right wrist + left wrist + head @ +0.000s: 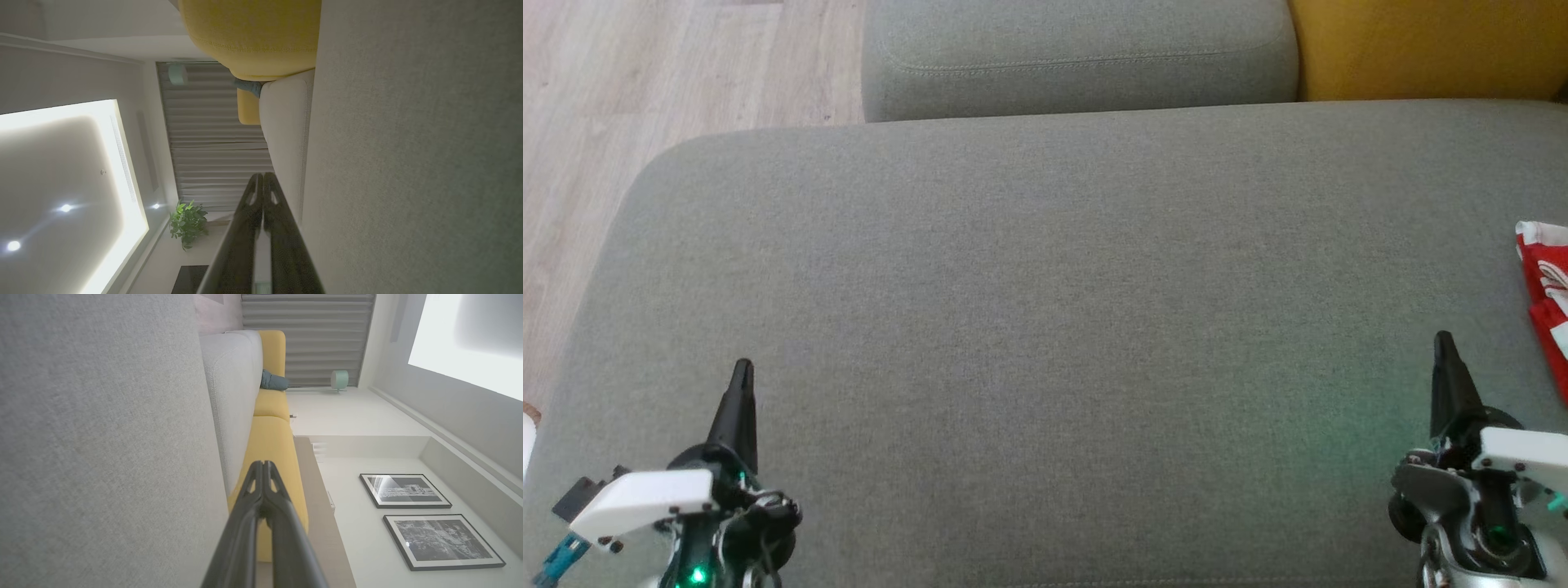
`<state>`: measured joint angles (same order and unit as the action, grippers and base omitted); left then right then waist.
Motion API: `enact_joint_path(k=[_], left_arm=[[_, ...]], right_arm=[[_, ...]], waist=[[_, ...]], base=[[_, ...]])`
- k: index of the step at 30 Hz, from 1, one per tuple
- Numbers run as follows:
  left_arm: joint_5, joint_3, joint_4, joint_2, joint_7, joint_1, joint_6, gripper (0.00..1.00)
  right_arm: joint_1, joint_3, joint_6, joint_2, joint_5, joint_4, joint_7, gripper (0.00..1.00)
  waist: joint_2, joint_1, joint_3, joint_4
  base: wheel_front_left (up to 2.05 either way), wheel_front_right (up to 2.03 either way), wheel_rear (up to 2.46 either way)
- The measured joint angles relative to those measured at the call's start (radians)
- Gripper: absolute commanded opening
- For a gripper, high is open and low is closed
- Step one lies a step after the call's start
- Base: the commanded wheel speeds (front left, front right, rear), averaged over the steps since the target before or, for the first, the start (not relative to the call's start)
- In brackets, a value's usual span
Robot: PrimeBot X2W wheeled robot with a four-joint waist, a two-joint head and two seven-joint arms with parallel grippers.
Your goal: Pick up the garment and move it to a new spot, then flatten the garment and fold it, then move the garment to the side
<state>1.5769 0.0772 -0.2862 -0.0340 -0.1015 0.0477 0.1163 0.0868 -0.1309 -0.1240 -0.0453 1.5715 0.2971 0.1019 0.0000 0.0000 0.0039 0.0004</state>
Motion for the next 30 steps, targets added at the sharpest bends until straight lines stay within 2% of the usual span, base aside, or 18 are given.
enact_joint_path(k=[3, 30], left_arm=[[0.027, 0.002, 0.003, 0.000, -0.004, 0.005, 0.007, 0.00], [0.028, 0.002, 0.005, 0.000, -0.004, 0.008, 0.007, 0.00]], right_arm=[[0.000, -0.003, 0.000, 0.000, 0.030, -0.013, 0.005, 0.00], [0.000, -0.003, 0.000, 0.000, 0.030, -0.014, 0.005, 0.00]], waist=[[0.0000, 0.0000, -0.001, 0.000], [0.0000, 0.0000, -0.001, 0.000]], base=[[0.00, 0.00, 0.00], [0.00, 0.00, 0.00]])
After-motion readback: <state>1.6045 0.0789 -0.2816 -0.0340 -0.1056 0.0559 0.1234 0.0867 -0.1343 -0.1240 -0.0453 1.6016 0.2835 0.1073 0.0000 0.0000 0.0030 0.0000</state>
